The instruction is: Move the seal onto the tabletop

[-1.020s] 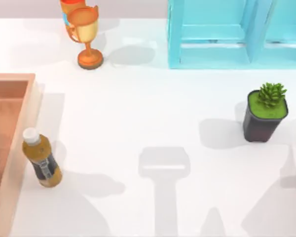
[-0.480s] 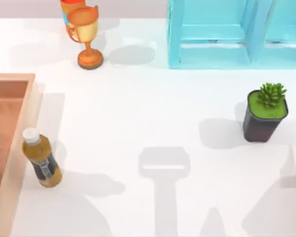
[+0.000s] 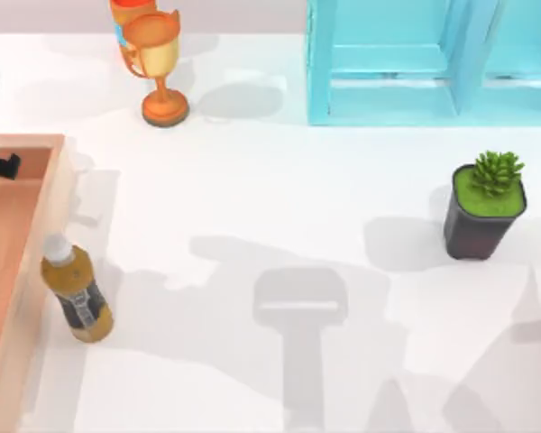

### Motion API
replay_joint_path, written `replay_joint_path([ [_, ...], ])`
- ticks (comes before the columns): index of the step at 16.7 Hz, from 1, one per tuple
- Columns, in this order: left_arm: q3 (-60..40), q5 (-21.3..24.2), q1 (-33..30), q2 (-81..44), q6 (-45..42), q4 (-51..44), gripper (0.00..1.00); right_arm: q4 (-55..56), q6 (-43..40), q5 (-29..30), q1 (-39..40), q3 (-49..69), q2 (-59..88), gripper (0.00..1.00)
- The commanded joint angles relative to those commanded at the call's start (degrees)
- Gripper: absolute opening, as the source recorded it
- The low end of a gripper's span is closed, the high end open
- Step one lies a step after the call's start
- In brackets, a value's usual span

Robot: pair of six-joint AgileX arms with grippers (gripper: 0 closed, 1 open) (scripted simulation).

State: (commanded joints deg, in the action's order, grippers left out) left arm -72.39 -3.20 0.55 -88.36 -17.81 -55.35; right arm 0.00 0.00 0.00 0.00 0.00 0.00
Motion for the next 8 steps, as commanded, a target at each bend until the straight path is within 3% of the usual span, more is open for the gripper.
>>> replay_joint_path([
  [4,-6.7,0.7,-8.9,2.7,12.1,-12.0,0.00,0.0,0.0,0.0,0.0,0.0,0.0,1.00],
  [8,-7.6,2.3,-12.3,1.0,24.7,-21.6,0.00,0.0,0.0,0.0,0.0,0.0,0.0,1.00],
])
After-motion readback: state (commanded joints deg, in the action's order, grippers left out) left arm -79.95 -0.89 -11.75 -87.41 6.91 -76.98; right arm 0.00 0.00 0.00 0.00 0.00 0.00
